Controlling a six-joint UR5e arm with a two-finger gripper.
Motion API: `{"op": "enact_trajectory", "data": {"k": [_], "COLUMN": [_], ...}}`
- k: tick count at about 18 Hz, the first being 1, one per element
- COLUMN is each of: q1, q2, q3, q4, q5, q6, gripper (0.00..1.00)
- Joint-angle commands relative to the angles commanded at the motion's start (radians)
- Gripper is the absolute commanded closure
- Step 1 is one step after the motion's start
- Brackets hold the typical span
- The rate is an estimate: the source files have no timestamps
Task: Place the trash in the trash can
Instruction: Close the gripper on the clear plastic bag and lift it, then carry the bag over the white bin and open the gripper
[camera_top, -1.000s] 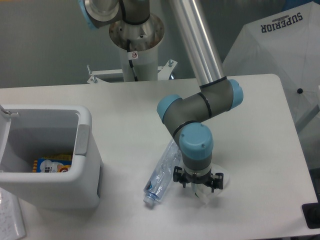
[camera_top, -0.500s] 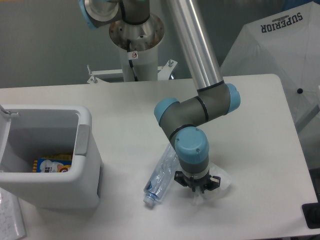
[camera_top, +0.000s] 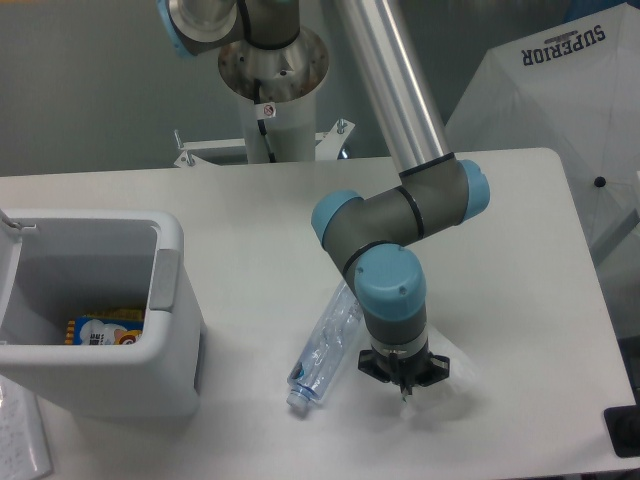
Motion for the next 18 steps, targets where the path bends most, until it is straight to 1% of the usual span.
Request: {"op": "enact_trajectory", "data": {"k": [4, 8, 13, 18], "q1": [0.008, 0.002, -0.006, -0.047], "q2": [0.071, 0.144, 0.252, 0.337], "q3": [0.003, 0.003, 0.002, -0.001], "q4": [-0.005, -0.006, -0.009, -0.009], "q5": [-0.103, -0.178, -0.327, -0.428], "q6": [-0.009, -0.066, -0.147, -0.247], "gripper": [1.00, 1.00, 1.00, 1.00]}}
